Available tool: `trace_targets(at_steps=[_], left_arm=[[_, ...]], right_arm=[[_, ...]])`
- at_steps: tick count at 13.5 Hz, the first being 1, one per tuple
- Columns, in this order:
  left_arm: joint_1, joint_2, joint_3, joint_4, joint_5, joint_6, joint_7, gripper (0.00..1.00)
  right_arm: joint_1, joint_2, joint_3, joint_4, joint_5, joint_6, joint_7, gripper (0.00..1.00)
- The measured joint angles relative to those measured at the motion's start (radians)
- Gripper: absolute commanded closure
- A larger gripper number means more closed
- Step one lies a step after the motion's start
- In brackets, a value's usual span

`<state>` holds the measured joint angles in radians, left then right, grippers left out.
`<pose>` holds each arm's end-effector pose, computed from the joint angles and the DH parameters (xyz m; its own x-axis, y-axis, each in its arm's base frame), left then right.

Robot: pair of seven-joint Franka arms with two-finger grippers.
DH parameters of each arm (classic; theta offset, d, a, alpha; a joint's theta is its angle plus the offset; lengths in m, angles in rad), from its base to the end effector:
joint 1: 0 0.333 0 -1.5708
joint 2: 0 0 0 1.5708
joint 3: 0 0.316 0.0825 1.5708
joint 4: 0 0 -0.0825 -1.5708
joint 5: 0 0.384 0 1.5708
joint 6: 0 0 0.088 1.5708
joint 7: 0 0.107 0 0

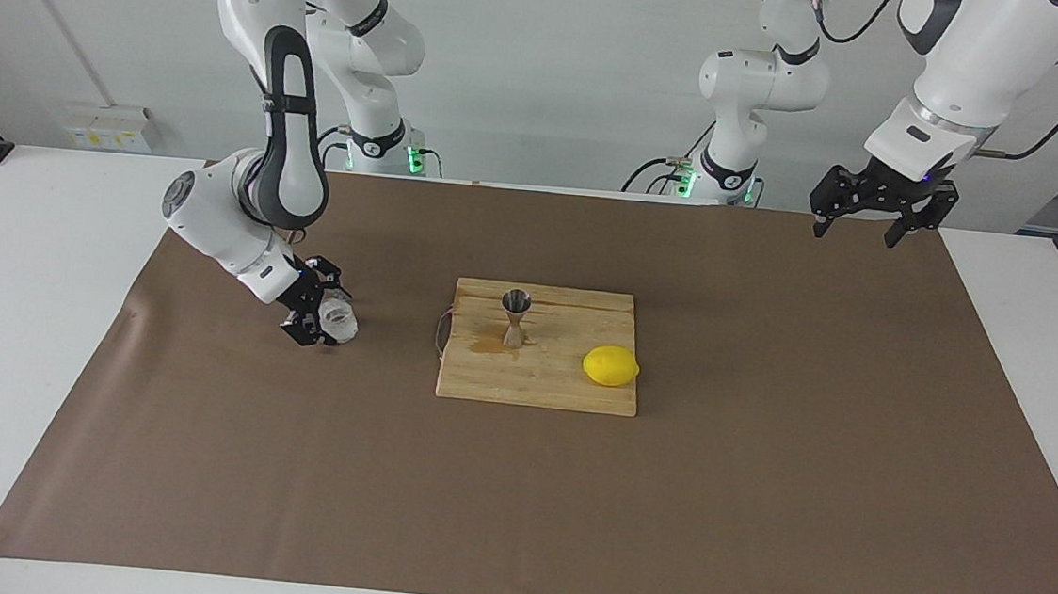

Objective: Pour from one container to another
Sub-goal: 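Lower the right gripper onto the white cup and close it, then lift the white cup with the right gripper toward the metal cup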

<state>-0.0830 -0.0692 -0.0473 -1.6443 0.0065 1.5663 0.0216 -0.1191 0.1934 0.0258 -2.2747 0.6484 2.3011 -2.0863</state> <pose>0.5273 -0.0693 0.6270 0.9885 -0.1511 -0.0091 -0.1512 -0.9885 -0.0096 0.5170 -0.0355 0.2612 0.0602 0.8881 0.4557 0.9982 -0.0511 -0.0321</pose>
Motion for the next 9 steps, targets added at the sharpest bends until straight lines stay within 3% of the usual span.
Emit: trace_targets(at_steps=[2, 4, 9], left_arm=[[0.004, 0.000, -0.003, 0.000, 0.000, 0.000, -0.001, 0.00], [0.057, 0.000, -0.049, 0.000, -0.009, -0.002, -0.001, 0.00], [0.088, 0.000, -0.081, 0.000, -0.015, -0.010, -0.001, 0.00]], right_arm=[[0.002, 0.000, 0.000, 0.002, 0.000, 0.001, 0.000, 0.67], [0.004, -0.006, 0.001, 0.004, 0.000, -0.002, -0.002, 0.81], [0.042, -0.021, 0.012, 0.018, 0.003, 0.006, 0.003, 0.82]])
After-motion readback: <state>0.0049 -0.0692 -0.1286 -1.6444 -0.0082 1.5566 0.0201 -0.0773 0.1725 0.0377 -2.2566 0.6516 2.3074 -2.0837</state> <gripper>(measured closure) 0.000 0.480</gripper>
